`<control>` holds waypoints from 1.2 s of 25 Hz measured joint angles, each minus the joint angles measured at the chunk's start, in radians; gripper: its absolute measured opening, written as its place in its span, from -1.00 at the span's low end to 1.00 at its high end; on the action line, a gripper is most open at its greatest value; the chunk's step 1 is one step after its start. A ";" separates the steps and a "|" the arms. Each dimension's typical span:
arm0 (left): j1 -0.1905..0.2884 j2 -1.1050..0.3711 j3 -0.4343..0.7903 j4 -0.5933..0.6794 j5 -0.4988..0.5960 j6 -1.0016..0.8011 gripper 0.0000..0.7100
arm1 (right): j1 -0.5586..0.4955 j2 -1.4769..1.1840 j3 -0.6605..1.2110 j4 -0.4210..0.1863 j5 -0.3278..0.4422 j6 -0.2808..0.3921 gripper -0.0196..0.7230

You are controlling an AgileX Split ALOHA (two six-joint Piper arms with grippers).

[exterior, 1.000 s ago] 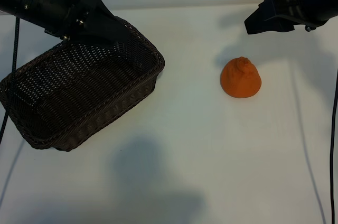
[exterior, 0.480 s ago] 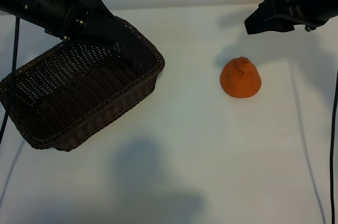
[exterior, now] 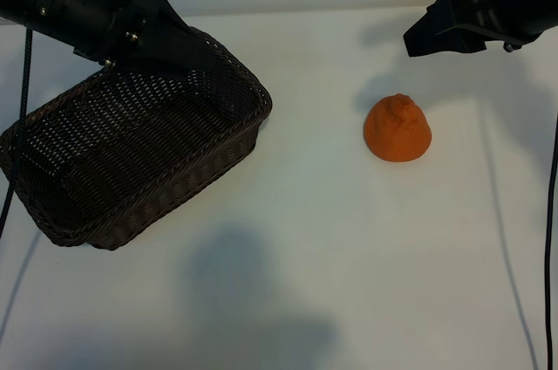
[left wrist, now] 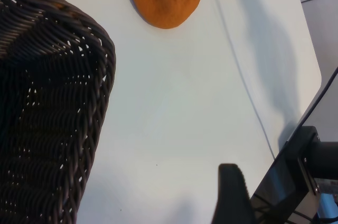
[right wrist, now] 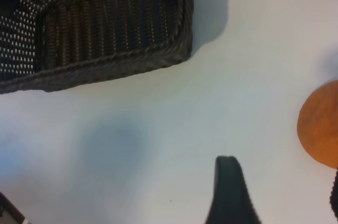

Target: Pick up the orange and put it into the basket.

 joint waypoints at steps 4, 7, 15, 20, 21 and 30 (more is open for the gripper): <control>0.000 0.000 0.000 0.000 0.000 0.000 0.41 | 0.000 0.000 0.000 0.000 0.000 0.000 0.26; 0.000 0.000 0.000 0.000 0.000 0.000 0.41 | 0.000 0.000 0.000 0.000 0.000 0.000 0.26; 0.000 0.000 0.000 0.000 -0.001 0.000 0.41 | 0.000 0.000 0.000 0.000 0.000 0.000 0.26; 0.000 0.000 0.000 0.000 -0.001 -0.023 0.41 | 0.000 0.000 0.000 0.000 0.000 0.000 0.26; 0.000 0.000 0.000 0.000 -0.001 -0.038 0.41 | 0.000 0.000 0.000 0.000 0.000 0.000 0.26; 0.112 -0.001 0.000 0.000 0.000 -0.098 0.41 | 0.000 0.000 0.000 0.000 0.000 0.001 0.26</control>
